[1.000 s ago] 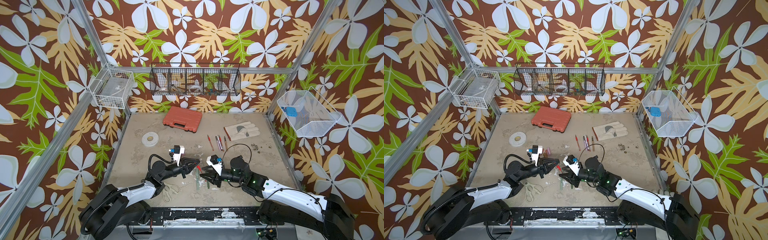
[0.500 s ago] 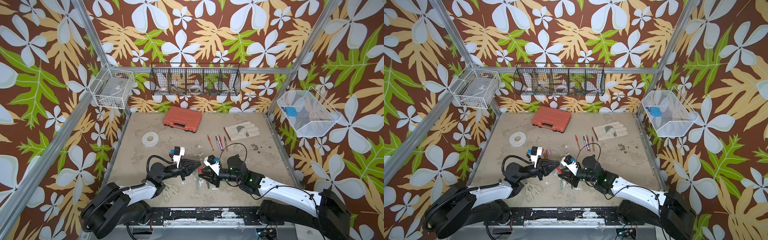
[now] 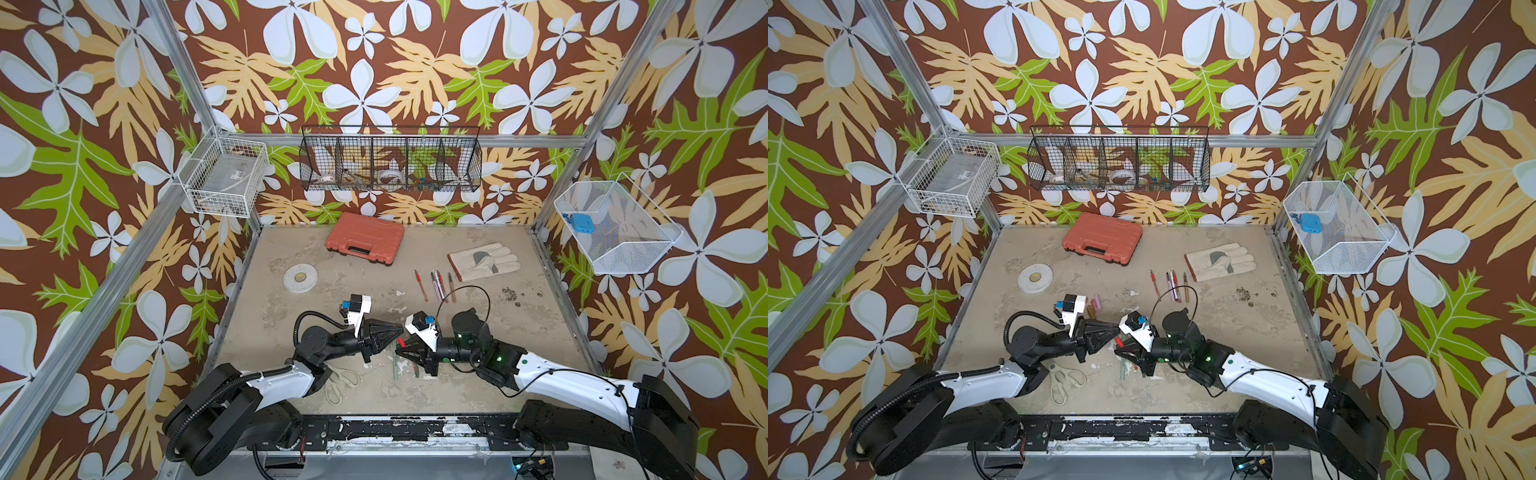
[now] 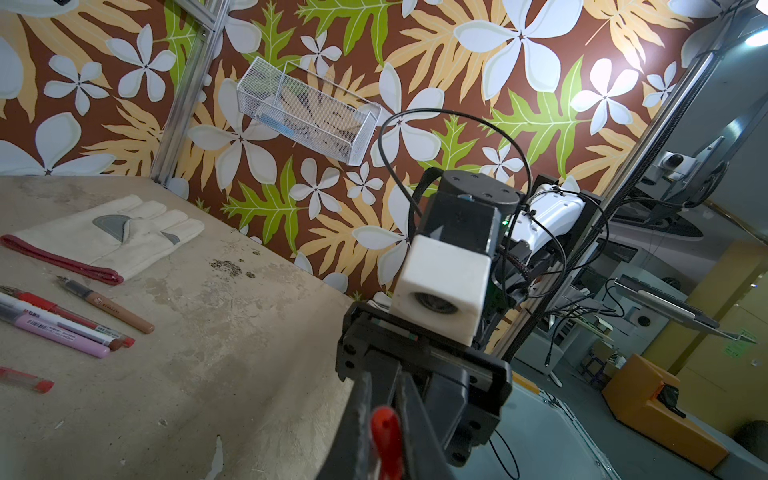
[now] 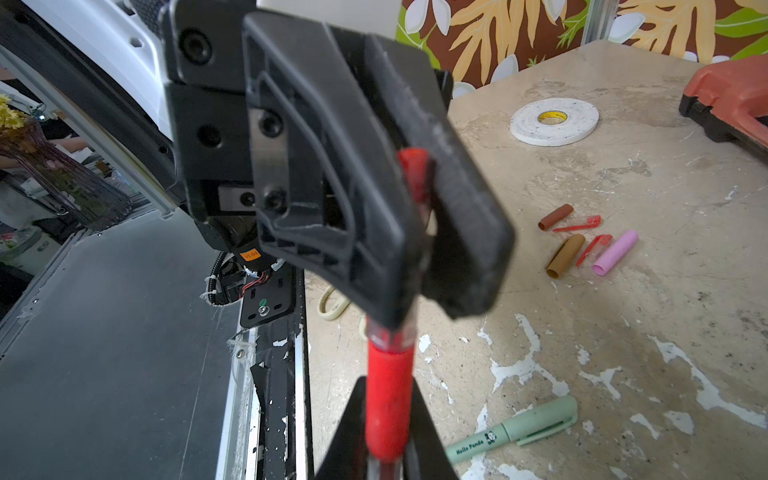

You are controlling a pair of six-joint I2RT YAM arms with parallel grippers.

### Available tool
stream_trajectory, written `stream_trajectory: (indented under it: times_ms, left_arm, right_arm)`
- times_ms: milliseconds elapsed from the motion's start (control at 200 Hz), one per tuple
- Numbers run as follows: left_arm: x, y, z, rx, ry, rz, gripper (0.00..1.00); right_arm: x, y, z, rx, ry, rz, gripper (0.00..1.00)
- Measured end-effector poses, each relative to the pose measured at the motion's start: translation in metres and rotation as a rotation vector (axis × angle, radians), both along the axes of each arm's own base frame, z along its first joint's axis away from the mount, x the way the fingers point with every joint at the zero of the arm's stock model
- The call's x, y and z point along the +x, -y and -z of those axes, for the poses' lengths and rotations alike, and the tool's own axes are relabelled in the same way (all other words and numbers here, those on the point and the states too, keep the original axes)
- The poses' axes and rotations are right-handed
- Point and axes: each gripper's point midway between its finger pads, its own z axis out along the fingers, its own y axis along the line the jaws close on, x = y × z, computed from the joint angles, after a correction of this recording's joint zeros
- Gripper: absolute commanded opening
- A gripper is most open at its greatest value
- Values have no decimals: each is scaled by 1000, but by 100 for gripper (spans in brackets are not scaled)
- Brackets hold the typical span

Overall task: Open the pen caps
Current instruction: 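Pull the red cap with the left gripper while the right gripper holds the body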

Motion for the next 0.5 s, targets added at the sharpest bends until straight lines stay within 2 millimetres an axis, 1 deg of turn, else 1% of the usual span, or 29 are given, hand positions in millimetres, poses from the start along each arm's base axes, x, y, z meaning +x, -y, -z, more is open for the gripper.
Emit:
stream_trajectory:
  times_ms: [105, 170, 190, 255, 300, 335, 420, 500]
  left_arm:
    - [0, 0, -1, -4, 5, -1, 1]
    - [0, 0, -1, -5, 6, -2, 5]
    - [1, 0, -1, -5, 6, -2, 7]
    - [1, 1, -1, -4, 5, -1, 21]
    - [0, 1, -1, -4, 4, 1, 34]
    - [0, 1, 0, -1, 0, 7, 40]
    - [0, 1, 1, -4, -16, 9, 46]
    - [0, 1, 1, -3, -18, 8, 47]
  right_arm:
    - [0, 1, -2, 5, 2, 2, 9]
    - [-1, 1, -2, 6, 1, 3, 1]
    - [-1, 2, -2, 5, 1, 3, 0]
    - [-1, 2, -2, 4, 0, 5, 0]
    - [0, 3, -2, 3, 4, 11, 0]
    - [0, 3, -3, 5, 9, 10, 0]
    - [3, 4, -4, 3, 17, 29, 0]
    - [4, 4, -4, 3, 18, 33, 0]
